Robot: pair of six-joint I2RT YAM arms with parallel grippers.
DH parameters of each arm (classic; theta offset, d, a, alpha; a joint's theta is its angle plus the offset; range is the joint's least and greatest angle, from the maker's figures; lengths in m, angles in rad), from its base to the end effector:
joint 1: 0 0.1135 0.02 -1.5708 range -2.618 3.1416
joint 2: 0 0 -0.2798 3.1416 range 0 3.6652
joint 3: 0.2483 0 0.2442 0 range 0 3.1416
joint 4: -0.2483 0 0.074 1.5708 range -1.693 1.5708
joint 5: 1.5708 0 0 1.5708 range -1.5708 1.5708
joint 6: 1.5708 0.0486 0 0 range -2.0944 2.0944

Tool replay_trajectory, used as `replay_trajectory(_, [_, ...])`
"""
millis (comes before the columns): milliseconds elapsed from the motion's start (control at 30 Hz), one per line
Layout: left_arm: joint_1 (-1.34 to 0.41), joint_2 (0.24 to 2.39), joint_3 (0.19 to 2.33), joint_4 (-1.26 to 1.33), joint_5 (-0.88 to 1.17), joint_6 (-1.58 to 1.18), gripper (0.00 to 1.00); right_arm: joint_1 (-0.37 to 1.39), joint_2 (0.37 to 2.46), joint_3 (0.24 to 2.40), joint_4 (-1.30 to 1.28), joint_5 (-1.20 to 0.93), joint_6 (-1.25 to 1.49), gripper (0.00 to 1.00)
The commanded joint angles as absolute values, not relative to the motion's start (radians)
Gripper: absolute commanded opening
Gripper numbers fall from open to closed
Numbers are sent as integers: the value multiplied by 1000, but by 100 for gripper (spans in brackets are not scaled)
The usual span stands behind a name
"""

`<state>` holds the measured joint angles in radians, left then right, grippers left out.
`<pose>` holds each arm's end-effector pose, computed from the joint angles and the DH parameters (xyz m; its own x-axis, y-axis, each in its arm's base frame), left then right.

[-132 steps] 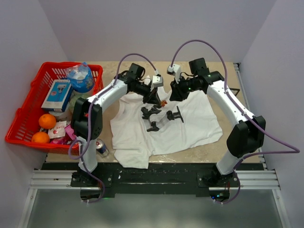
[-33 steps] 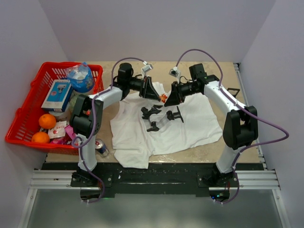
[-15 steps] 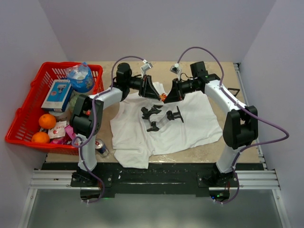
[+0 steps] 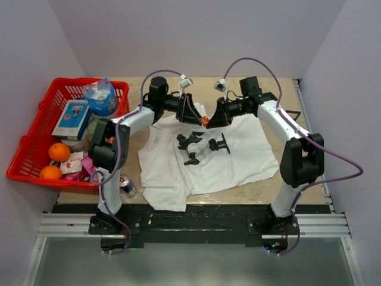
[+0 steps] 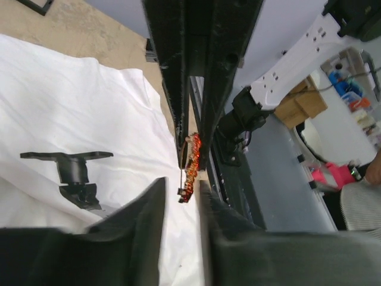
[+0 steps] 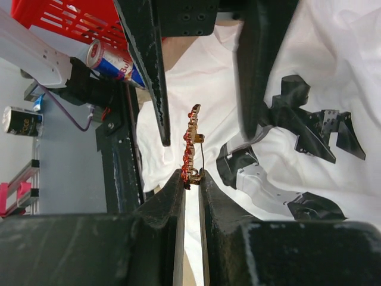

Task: Remove the brooch from the garment

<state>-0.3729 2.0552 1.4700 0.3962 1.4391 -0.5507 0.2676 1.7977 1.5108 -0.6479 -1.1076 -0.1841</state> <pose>0.4106 -0.2124 0.2653 -0.6486 0.1800 -0.7395 0.7219 -0.1623 -0.6727 0.3587 0.1434 0.2997 -0.6473 -0.2623 -0.7157 -0.7620 0.2466 0.5988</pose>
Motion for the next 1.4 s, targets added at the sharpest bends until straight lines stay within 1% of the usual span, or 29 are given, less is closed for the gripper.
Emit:
replay_trajectory(0, [-380,2068,1520,292,1376,-488,71,262,1707,1519,-621,-1104,-207,0])
replay_trajectory(33, [-380,2062,1531,269,1361,-454,98,256,1703,1514,-621,-1106,-203,0])
replay_trajectory(67, [-380,2057,1540,232,1348,-421,99,243,1703,1511,-621,-1108,-196,0])
replay_trajectory(100, [-380,2053,1555,107,1329,-372,99,235,1703,1502,-615,-1108,-175,0])
replay_trajectory(133, [-380,2046,1589,44,1298,-265,100,229,1703,1497,-601,-1108,-164,0])
replay_trajectory(200, [-379,2040,1615,-84,1276,-169,99,201,1710,1494,-594,-1112,-138,0])
replay_trajectory(300, [-365,2022,1617,-141,1240,-118,99,141,1713,1479,-591,-1092,-92,0])
replay_trajectory(467, [-351,1996,1663,-303,1163,50,100,-79,1669,1385,-555,-1008,-6,0])
replay_trajectory(500, [-351,1994,1675,-307,1146,57,99,-113,1655,1340,-545,-991,55,0])
replay_trajectory(533, [-351,1994,1684,-308,1137,60,99,-173,1643,1316,-519,-970,81,0])
replay_trajectory(633, [-353,2008,1726,-310,1105,52,99,-273,1605,1238,-482,-899,139,0])
replay_trajectory(800, [-353,2028,1752,-272,1114,8,99,-365,1609,1157,-442,-838,187,0])
replay_trajectory(900, [-353,2022,1741,-272,1111,14,100,-388,1647,1192,-486,-727,140,0])
replay_trajectory(933, [-353,2020,1738,-275,1106,20,99,-388,1660,1213,-512,-621,112,0])
replay_trajectory(967, [-353,2017,1733,-284,1101,26,99,-390,1672,1229,-512,-588,86,0])
replay_trajectory(1200, [-353,2005,1706,-317,1072,69,99,-420,1810,1411,-506,-457,55,0])
replay_trajectory(1367, [-353,2008,1706,-324,1065,78,99,-419,1873,1454,-499,-403,32,0])
